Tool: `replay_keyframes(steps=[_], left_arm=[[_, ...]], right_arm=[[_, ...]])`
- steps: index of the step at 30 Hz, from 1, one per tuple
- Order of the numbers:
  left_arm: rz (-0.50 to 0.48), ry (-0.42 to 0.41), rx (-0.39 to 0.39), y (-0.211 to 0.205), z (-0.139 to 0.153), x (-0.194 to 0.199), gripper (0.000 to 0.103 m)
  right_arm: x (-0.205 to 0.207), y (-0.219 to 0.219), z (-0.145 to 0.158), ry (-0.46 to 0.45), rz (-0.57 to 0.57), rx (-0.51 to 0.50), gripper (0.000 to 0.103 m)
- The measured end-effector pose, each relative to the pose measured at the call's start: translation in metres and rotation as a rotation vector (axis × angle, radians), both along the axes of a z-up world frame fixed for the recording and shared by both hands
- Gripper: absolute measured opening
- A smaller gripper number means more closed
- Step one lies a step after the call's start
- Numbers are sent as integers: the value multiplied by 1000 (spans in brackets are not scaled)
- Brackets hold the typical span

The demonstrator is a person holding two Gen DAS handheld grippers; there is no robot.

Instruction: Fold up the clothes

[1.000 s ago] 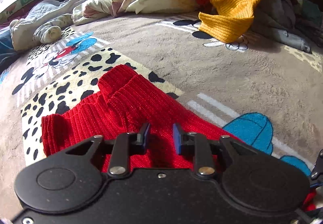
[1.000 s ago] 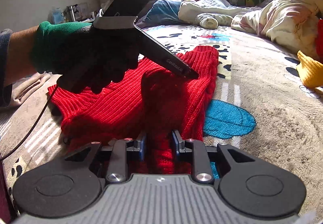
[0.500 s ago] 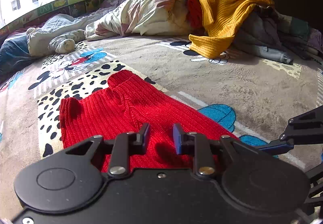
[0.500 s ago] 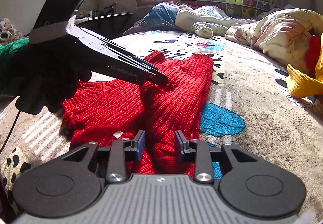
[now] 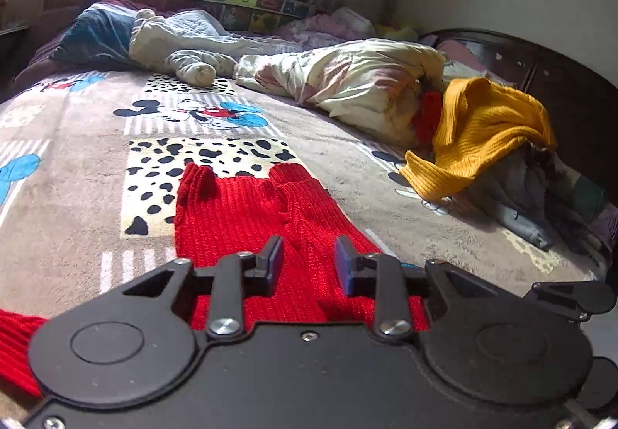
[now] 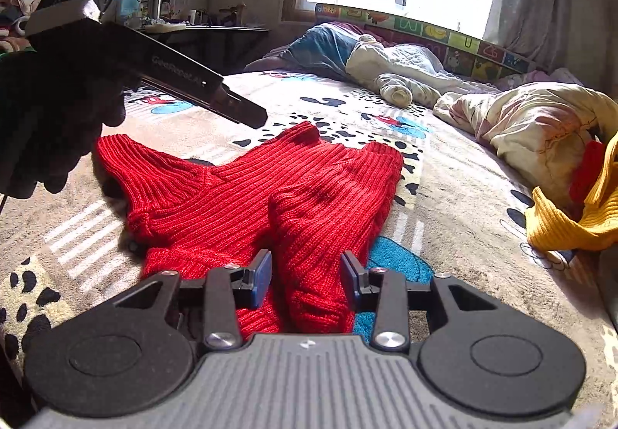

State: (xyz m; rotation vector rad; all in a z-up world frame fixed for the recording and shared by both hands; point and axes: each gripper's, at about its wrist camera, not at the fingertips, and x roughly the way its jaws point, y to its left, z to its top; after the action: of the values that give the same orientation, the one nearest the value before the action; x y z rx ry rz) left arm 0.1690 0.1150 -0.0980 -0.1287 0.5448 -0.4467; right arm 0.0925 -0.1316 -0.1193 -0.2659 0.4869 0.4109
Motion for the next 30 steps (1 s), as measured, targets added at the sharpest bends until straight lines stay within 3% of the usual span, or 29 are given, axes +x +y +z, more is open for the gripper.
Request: replay_keyframes(steps=[1, 3, 6, 9, 10, 12, 15, 17, 20, 24, 27, 30], left_arm=[[52, 11, -48, 16, 2, -6, 44], [154, 32, -141, 46, 6, -17, 44], [231, 47, -185, 78, 11, -35, 44], [284, 66, -200, 97, 7, -49, 44], [302, 74, -204, 103, 5, -53, 45], [351, 98, -214, 114, -1, -58, 45], [432, 128, -246, 128, -15, -63, 45], [487, 181, -293, 135, -29, -63, 45], [586, 281, -373, 143, -54, -56, 46], [682, 334, -490, 150, -74, -57, 46], [665, 319, -526, 151, -69, -58, 46], [567, 277, -480, 143, -52, -45, 46]], right_arm=[[6, 4, 3, -5, 8, 2, 40], [20, 13, 7, -13, 28, 2, 40], [46, 23, 9, -2, 32, 6, 39], [91, 21, -18, 279, -10, 76, 41], [94, 21, -27, 278, -18, 64, 45], [87, 26, -29, 240, -2, -2, 45], [61, 30, -16, 141, -16, -15, 45], [33, 40, -6, 47, -14, -39, 54], [-6, 73, -6, -30, 107, -126, 61], [-44, 132, -17, -103, 290, -292, 66], [-44, 172, -30, -110, 324, -392, 67], [-28, 191, -39, -81, 296, -411, 68]])
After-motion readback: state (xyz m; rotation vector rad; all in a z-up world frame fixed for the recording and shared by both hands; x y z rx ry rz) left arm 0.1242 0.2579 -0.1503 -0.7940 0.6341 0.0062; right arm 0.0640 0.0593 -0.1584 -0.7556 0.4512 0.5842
